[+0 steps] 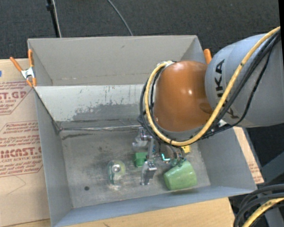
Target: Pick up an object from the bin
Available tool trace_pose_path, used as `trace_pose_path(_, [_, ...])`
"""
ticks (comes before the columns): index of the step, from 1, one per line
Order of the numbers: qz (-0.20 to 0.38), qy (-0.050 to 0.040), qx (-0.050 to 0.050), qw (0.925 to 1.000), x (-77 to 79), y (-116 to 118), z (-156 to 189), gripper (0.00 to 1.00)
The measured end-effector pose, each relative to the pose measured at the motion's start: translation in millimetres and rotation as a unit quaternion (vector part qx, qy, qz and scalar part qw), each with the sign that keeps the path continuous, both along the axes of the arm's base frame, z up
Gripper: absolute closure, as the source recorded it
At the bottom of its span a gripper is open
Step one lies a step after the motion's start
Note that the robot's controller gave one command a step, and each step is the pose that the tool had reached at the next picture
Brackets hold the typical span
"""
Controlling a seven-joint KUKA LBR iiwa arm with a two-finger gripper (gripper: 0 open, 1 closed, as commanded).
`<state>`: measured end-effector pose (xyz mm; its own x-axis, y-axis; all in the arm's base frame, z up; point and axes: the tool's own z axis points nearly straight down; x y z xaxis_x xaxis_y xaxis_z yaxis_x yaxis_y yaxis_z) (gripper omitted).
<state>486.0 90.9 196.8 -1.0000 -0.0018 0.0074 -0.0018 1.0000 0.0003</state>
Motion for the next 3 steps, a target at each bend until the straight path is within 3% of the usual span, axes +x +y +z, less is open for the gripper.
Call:
trace_pose_path(1, [-0.018, -0.007, 0.0, 0.9998, 36.9, 80, -126, 0.0])
trace_pose_path(2, [0.059, -0.0151, 0.004, 0.9981, 19.5, 60, -122, 0.0])
trace_pose_path(3, [0.118, -0.0048, 0.0, 0.993, 18.1, 29, -96, 0.0])
